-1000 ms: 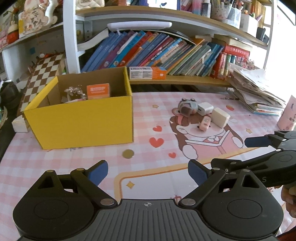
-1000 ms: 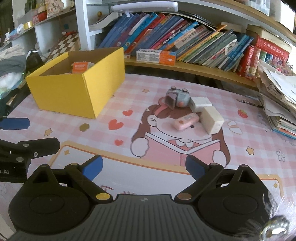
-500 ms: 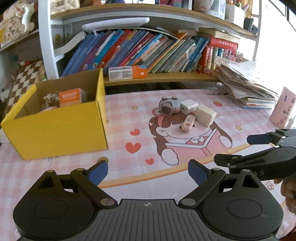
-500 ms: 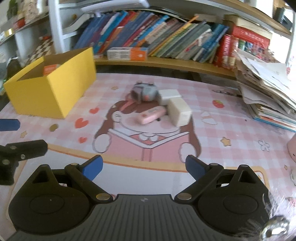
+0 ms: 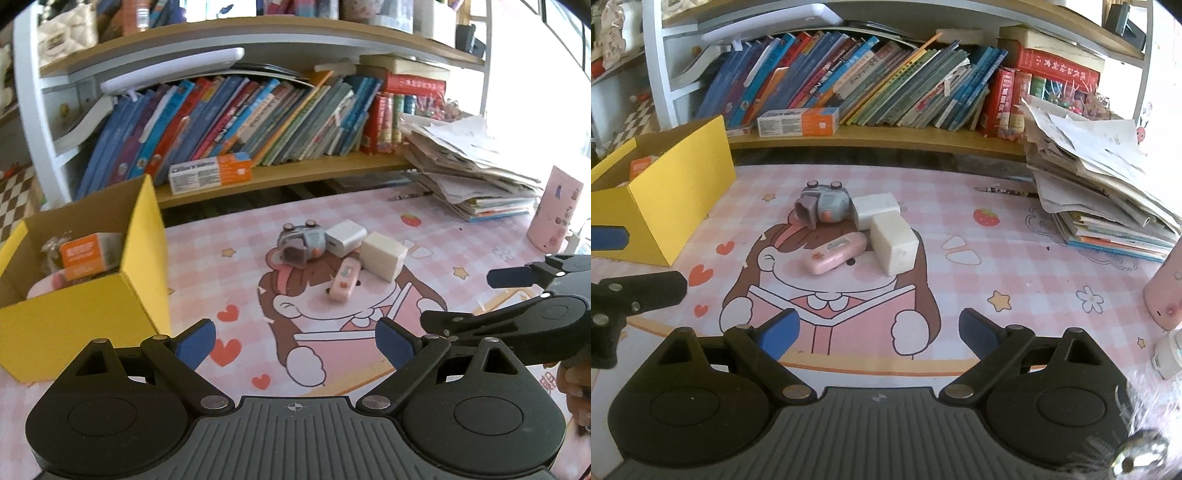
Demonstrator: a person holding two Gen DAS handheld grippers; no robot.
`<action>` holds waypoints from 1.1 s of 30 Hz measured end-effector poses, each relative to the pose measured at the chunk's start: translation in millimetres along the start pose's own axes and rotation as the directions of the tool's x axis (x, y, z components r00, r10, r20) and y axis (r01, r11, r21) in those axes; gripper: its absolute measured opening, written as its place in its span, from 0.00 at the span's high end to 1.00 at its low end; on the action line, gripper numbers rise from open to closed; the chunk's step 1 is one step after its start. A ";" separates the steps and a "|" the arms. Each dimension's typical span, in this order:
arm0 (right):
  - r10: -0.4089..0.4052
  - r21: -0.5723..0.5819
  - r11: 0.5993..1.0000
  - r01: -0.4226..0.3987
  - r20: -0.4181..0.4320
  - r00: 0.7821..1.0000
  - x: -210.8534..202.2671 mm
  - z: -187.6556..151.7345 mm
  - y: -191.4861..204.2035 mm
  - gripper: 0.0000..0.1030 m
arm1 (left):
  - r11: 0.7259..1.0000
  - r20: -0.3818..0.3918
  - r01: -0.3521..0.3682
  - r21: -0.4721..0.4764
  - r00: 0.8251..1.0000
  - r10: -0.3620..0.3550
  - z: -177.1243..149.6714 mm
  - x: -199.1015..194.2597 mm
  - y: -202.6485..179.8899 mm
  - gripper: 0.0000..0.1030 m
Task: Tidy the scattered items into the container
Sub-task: 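Move left tool to pink pencil case while right tool approaches white sponge block, then close left gripper on pink case while right gripper grasps the sponge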
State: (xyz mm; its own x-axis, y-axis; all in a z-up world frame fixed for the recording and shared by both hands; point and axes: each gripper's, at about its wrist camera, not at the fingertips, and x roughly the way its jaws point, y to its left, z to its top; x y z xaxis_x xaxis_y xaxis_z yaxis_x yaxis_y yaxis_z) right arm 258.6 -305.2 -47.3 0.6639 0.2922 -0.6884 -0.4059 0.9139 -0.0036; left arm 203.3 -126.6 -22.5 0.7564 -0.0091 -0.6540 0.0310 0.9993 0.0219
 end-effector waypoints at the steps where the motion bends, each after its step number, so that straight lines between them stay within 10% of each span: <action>1: 0.001 0.001 1.000 -0.001 -0.001 1.000 1.6 0.4 -0.7 0.09 | 1.000 -0.006 0.003 0.007 1.000 -0.003 0.6 2.4 -1.0 0.08; 20: 0.028 -0.041 0.999 -0.030 -0.042 0.999 72.5 25.2 -21.5 0.53 | 0.986 -0.069 0.048 0.158 0.997 -0.037 27.5 85.2 -22.4 0.10; 28: 0.056 -0.082 0.995 -0.059 -0.044 0.997 96.5 33.9 -25.9 0.54 | 0.983 -0.116 0.129 0.132 0.987 -0.114 30.1 121.6 -21.3 0.44; 33: 0.057 -0.091 0.994 -0.060 -0.045 0.997 106.7 38.4 -28.2 0.55 | 0.982 -0.129 0.148 0.115 0.983 -0.133 29.9 137.0 -21.9 0.48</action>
